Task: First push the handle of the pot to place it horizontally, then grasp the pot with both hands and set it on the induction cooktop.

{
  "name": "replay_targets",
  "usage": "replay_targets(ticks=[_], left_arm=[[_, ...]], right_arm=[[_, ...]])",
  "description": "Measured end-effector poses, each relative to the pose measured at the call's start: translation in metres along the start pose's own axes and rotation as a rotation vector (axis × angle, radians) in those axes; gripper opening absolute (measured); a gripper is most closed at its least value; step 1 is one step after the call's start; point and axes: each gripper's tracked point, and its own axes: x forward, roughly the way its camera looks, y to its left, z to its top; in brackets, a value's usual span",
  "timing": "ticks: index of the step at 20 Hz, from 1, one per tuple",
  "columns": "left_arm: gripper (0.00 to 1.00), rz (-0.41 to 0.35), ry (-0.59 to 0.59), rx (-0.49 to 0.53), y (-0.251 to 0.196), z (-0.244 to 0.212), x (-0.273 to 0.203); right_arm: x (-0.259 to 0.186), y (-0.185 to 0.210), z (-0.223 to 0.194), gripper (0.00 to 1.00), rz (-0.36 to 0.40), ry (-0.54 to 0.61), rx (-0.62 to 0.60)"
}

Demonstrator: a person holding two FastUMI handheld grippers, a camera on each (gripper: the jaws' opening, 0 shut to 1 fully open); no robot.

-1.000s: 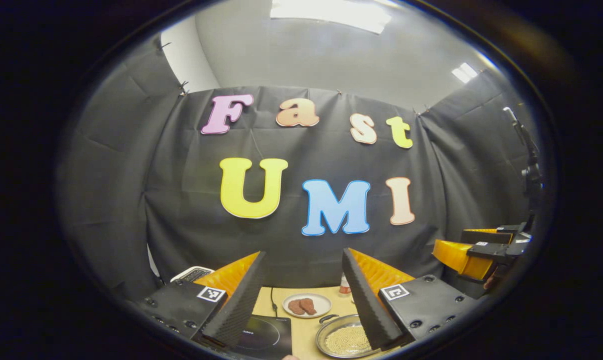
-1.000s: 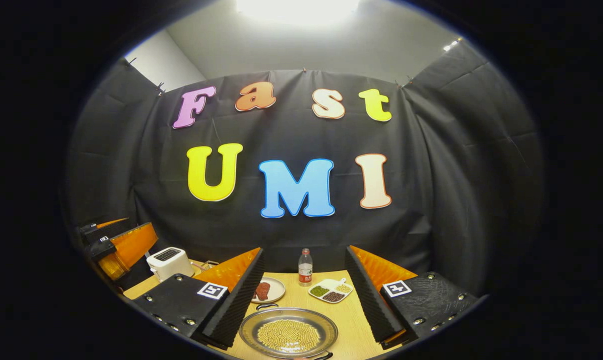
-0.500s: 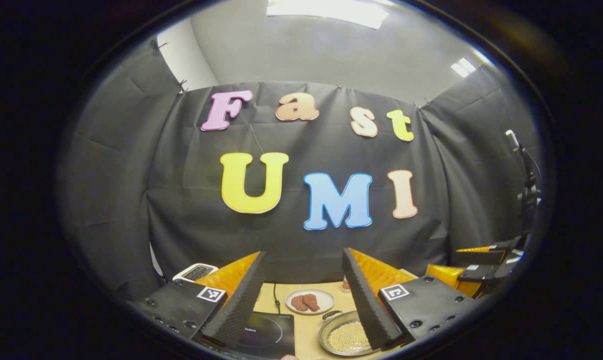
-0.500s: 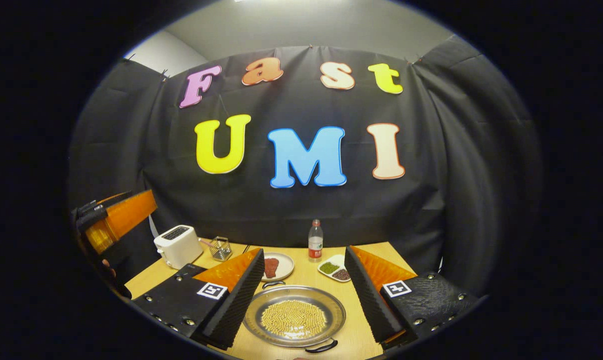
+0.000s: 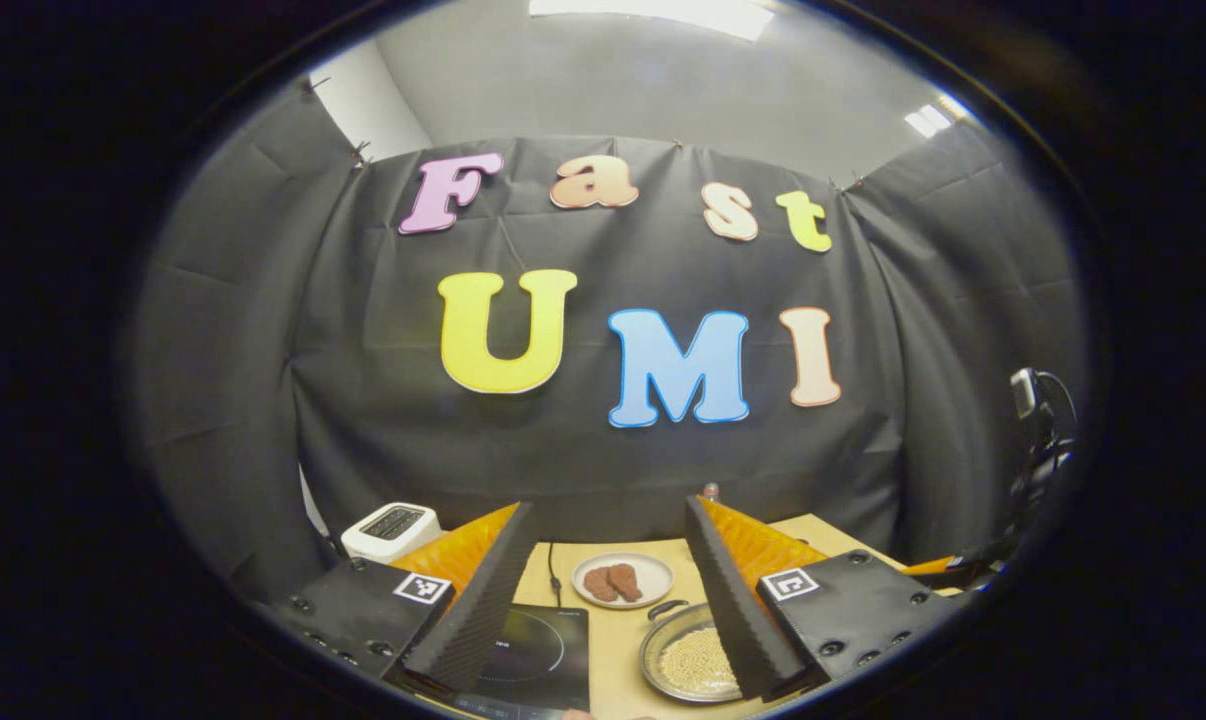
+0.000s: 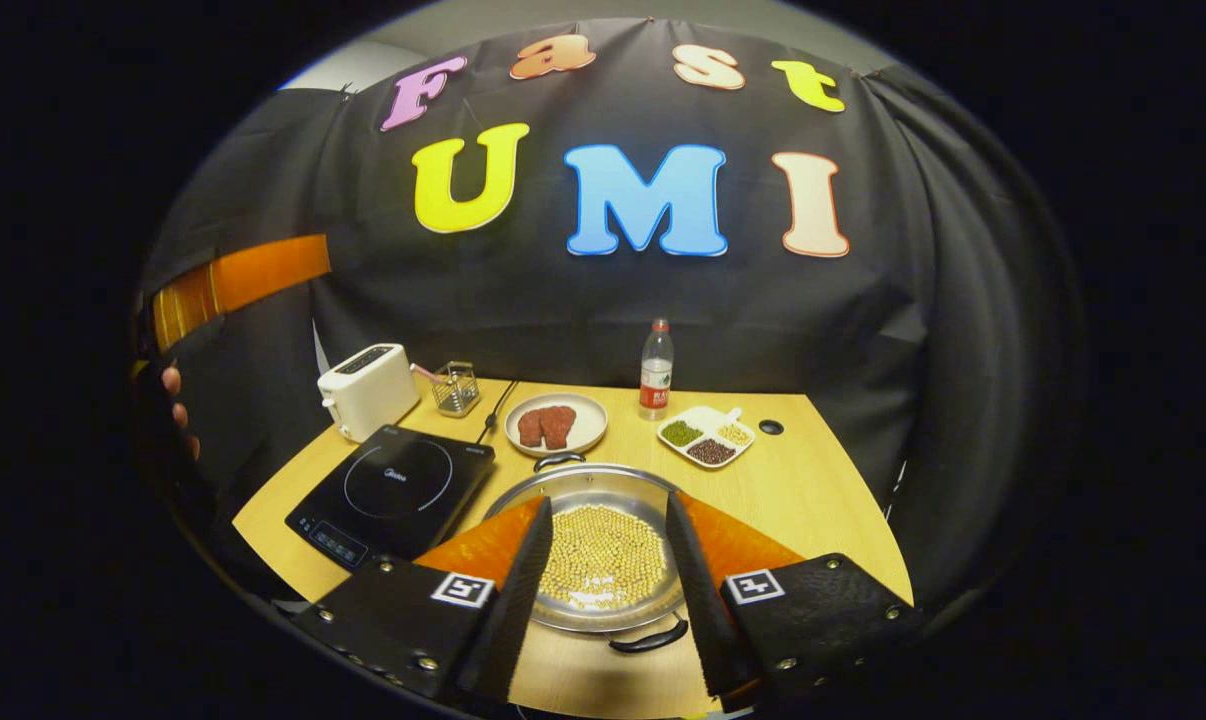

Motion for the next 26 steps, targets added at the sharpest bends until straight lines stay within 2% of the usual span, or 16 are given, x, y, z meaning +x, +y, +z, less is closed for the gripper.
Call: replay_targets(ticks=[1, 2, 3, 4, 6, 7, 8, 10, 20, 26], left_arm=[[0.95, 0.002, 0.004, 0.002, 0.0, -0.001, 0.0], [0.95, 0.004, 0.008, 0.003, 0.0, -0.003, 0.001], [0.95, 0.005, 0.01, 0.005, 0.001, -0.004, 0.001], [0.95, 0.007, 0.013, 0.007, 0.0, -0.004, 0.001], [0.95, 0.009, 0.019, 0.012, 0.001, -0.007, 0.001], [0.95, 0.009, 0.026, 0.014, 0.002, -0.008, 0.002], [0.95, 0.009, 0.031, 0.015, 0.002, -0.013, 0.002], [0.95, 0.012, 0.044, 0.017, 0.004, -0.018, 0.002], [0.95, 0.027, 0.082, 0.019, 0.013, -0.031, 0.005], [0.95, 0.045, 0.091, 0.02, 0.021, -0.032, 0.003]], right_arm=[[0.002, 0.0, -0.01, 0.66, -0.001, 0.025, -0.002], [0.004, 0.0, -0.021, 0.54, -0.001, 0.054, -0.001], [0.007, 0.0, -0.03, 0.49, -0.004, 0.083, -0.001], [0.01, -0.001, -0.041, 0.35, -0.005, 0.115, 0.002], [0.012, 0.002, -0.061, 0.3, 0.011, 0.176, -0.003], [0.021, -0.004, -0.071, 0.17, -0.003, 0.202, -0.003], [0.019, 0.0, -0.077, 0.04, 0.02, 0.224, 0.008], [0.022, 0.004, -0.097, 0.01, 0.039, 0.296, 0.033], [0.026, 0.024, -0.169, 0.02, 0.111, 0.554, 0.08], [0.034, 0.022, -0.19, 0.02, 0.095, 0.622, 0.07]])
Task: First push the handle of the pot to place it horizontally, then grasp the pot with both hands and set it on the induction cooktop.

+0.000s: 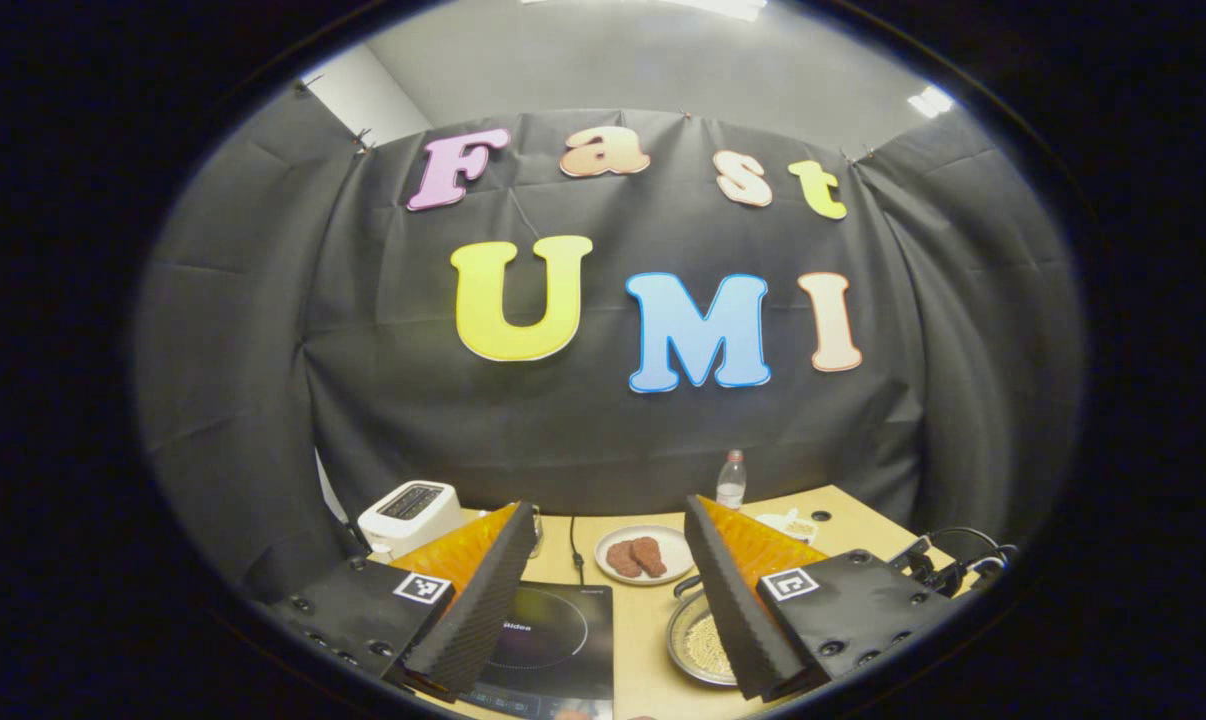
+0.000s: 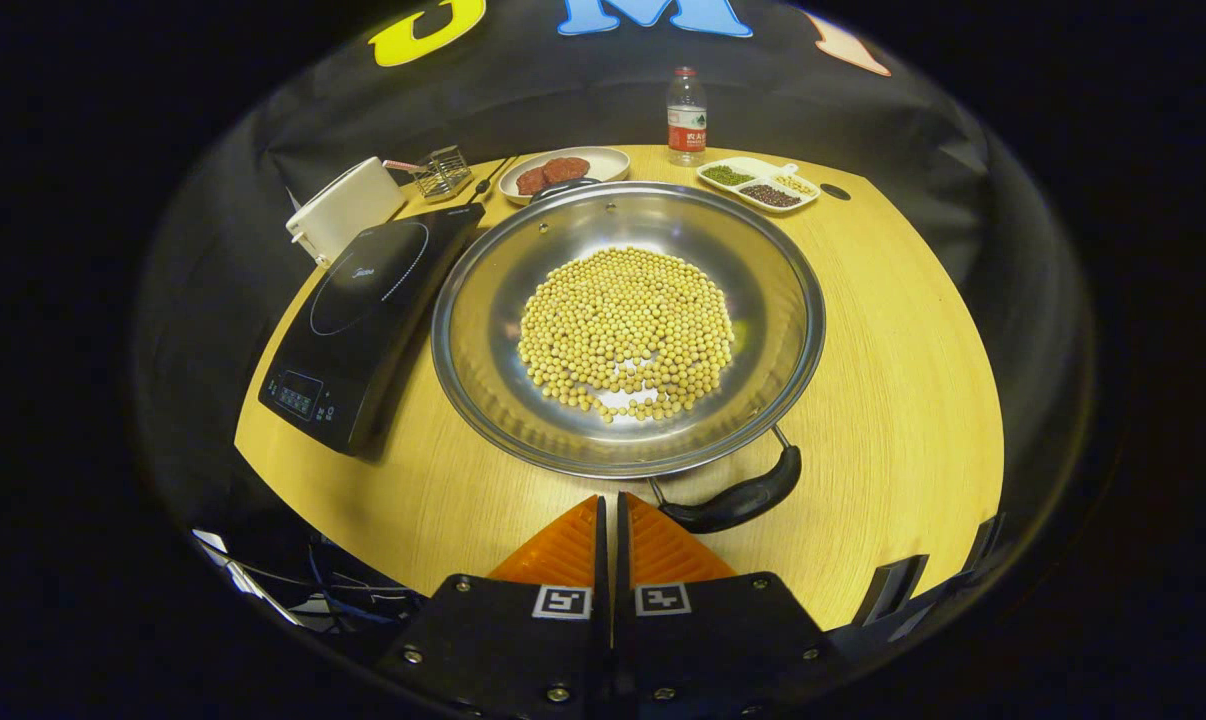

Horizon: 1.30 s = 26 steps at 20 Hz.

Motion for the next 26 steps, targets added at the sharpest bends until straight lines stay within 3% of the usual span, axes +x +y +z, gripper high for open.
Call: replay_targets(ticks=[8, 26], left_arm=[[0.96, -0.007, 0.013, 0.007, -0.005, -0.005, 0.0], [0.97, -0.033, 0.034, 0.038, -0.023, -0.007, 0.008]], right_arm=[[0.003, -0.016, -0.005, 0.01, -0.028, -0.002, 0.036], [0.005, -0.104, 0.014, 0.01, -0.189, -0.009, 0.006]])
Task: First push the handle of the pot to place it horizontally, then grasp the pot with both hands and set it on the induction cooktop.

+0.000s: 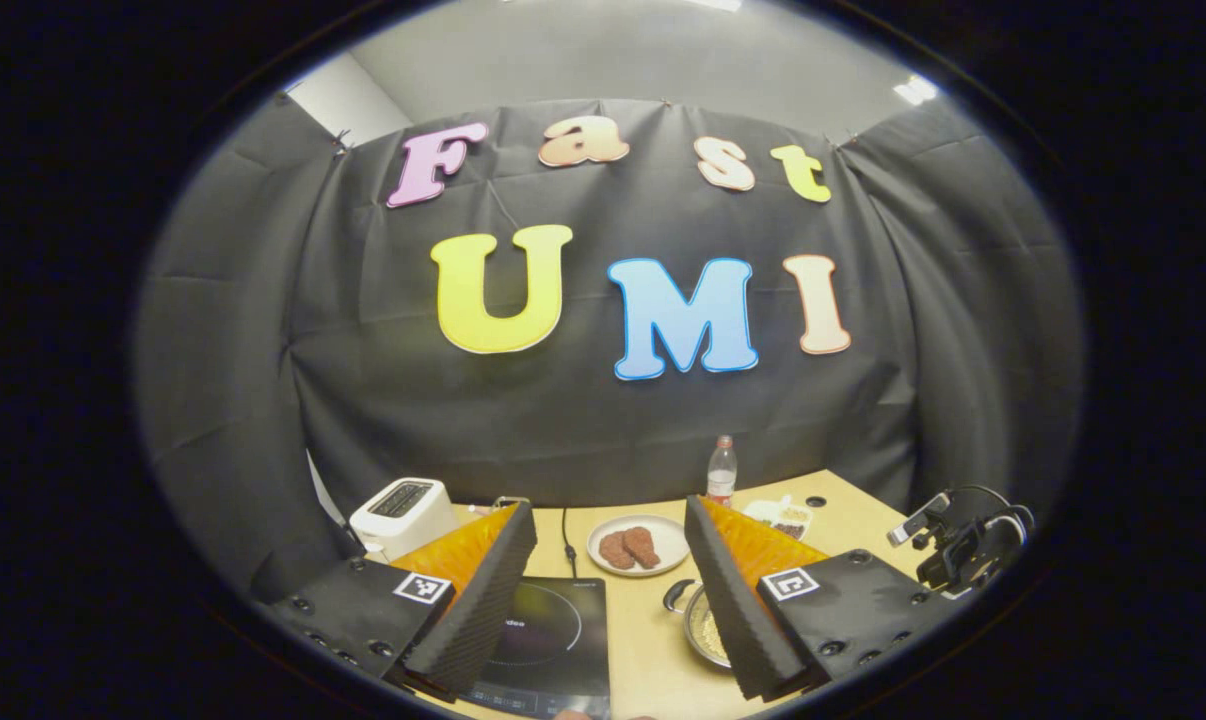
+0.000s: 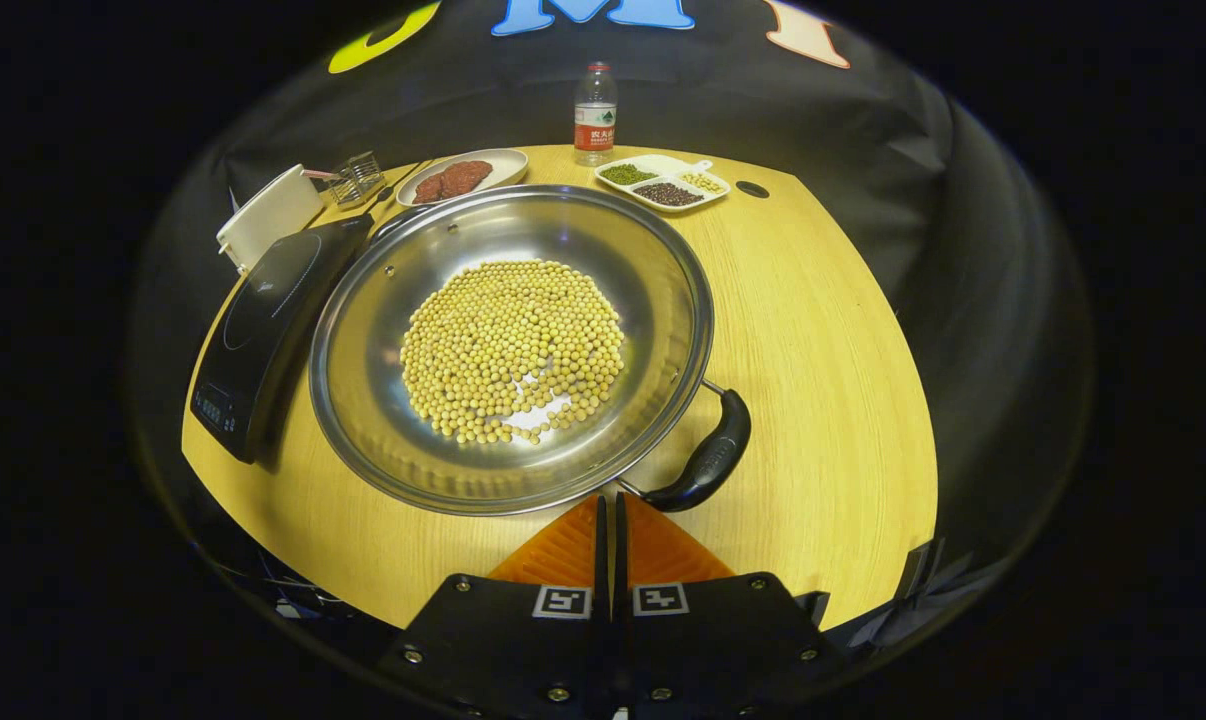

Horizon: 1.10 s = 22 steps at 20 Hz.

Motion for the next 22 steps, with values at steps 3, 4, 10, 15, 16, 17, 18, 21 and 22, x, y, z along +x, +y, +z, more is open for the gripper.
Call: replay_targets(ticks=[3, 4, 10, 15, 16, 17, 18, 21, 22], left_arm=[[0.97, -0.005, 0.0, 0.005, -0.002, 0.002, 0.002], [0.99, -0.007, 0.002, 0.005, -0.004, 0.001, 0.003], [0.97, -0.009, 0.002, 0.01, -0.009, 0.001, 0.001], [0.97, -0.005, 0.004, 0.014, -0.011, 0.003, 0.0], [0.97, -0.005, 0.005, 0.013, -0.013, 0.003, 0.0], [0.97, -0.006, 0.007, 0.012, -0.014, 0.003, 0.0], [0.99, -0.007, 0.008, 0.012, -0.016, 0.003, 0.001], [0.99, -0.008, 0.011, 0.012, -0.019, 0.002, 0.004], [0.97, -0.007, 0.013, 0.011, -0.019, 0.002, 0.005]], right_arm=[[0.004, -0.012, 0.006, 0.01, -0.031, -0.003, -0.056], [0.005, -0.016, 0.008, 0.01, -0.043, -0.005, -0.086], [0.014, -0.034, 0.023, 0.01, -0.073, -0.03, -0.195], [0.02, -0.048, 0.034, 0.01, -0.089, -0.039, -0.215], [0.022, -0.051, 0.036, 0.01, -0.092, -0.04, -0.214], [0.023, -0.054, 0.04, 0.01, -0.095, -0.04, -0.213], [0.025, -0.057, 0.041, 0.01, -0.095, -0.041, -0.211], [0.03, -0.064, 0.053, 0.01, -0.089, -0.056, -0.198], [0.032, -0.067, 0.056, 0.01, -0.09, -0.061, -0.2]])
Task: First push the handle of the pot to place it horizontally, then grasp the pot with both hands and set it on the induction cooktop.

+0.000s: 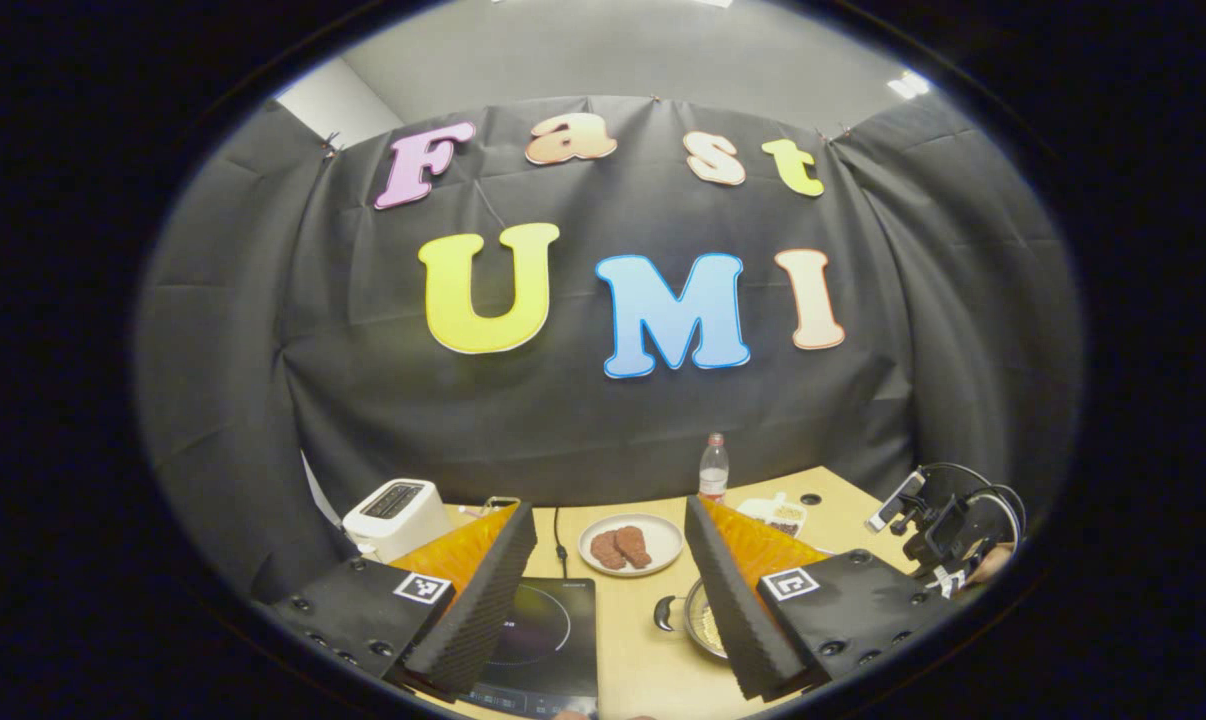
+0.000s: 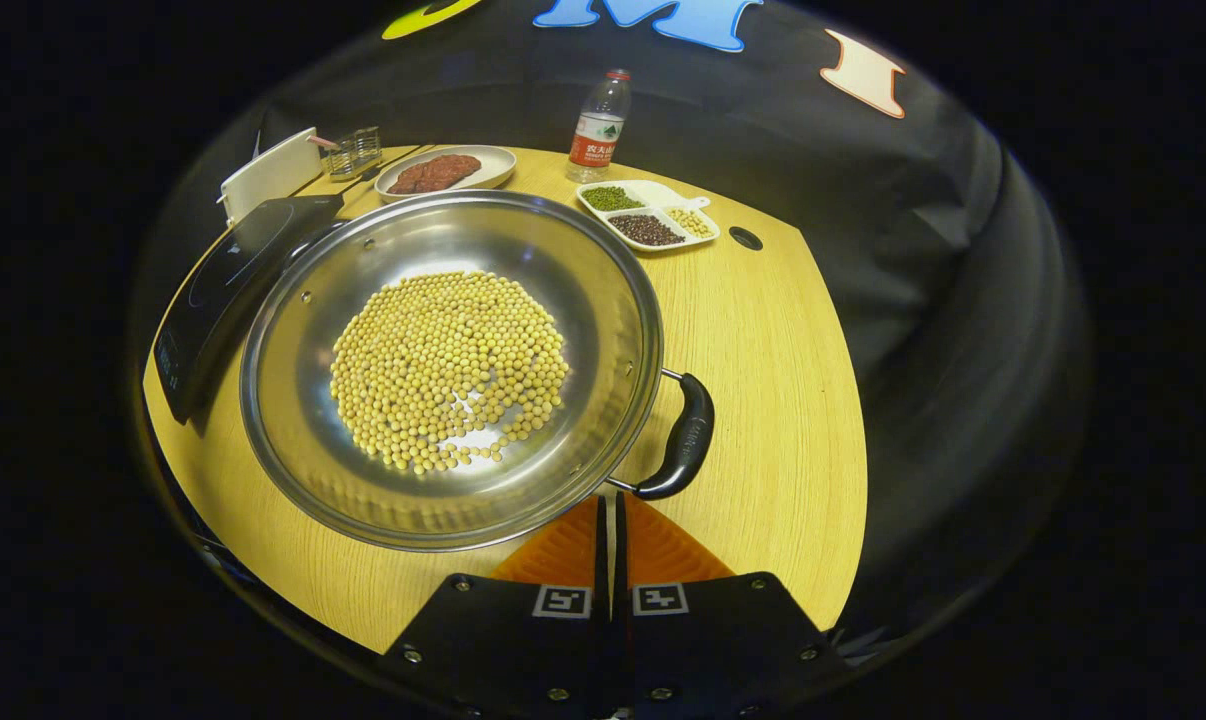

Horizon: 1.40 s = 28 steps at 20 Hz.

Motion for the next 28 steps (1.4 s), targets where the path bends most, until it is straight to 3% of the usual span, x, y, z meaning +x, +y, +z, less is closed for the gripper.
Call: replay_targets(ticks=[6, 11, 17, 19, 20, 21, 22, 23, 24, 28], left_arm=[[0.97, 0.014, 0.01, -0.018, -0.001, -0.004, 0.011], [0.99, 0.02, 0.011, -0.023, 0.003, -0.005, 0.018], [0.99, -0.011, 0.007, -0.05, 0.009, -0.011, 0.009], [0.97, -0.038, 0.008, -0.069, 0.008, -0.014, 0.005], [0.97, -0.058, 0.01, -0.08, 0.006, -0.017, 0.003], [0.95, -0.098, 0.013, -0.095, -0.001, -0.019, 0.0], [0.94, -0.145, 0.021, -0.115, -0.011, -0.022, -0.001], [1.0, -0.169, 0.03, -0.133, -0.016, -0.024, -0.003], [0.99, -0.181, 0.038, -0.143, -0.017, -0.03, -0.002], [0.97, -0.199, 0.124, -0.167, -0.036, -0.071, 0.013]], right_arm=[[0.011, -0.012, 0.018, 0.01, -0.016, -0.019, -0.042], [0.017, -0.017, 0.027, 0.01, -0.008, -0.025, 0.005], [-0.029, -0.011, 0.033, 0.02, 0.003, -0.127, 0.122], [-0.05, -0.003, 0.036, 0.25, 0.025, -0.182, 0.195], [-0.062, 0.004, 0.038, 0.48, 0.048, -0.215, 0.227], [-0.074, 0.007, 0.043, 0.58, 0.061, -0.254, 0.26], [-0.083, 0.008, 0.048, 0.84, 0.063, -0.296, 0.29], [-0.093, 0.006, 0.051, 0.9, 0.055, -0.334, 0.317], [-0.101, 0.004, 0.053, 0.94, 0.046, -0.364, 0.341], [-0.108, -0.006, 0.058, 0.94, 0.03, -0.413, 0.4]])
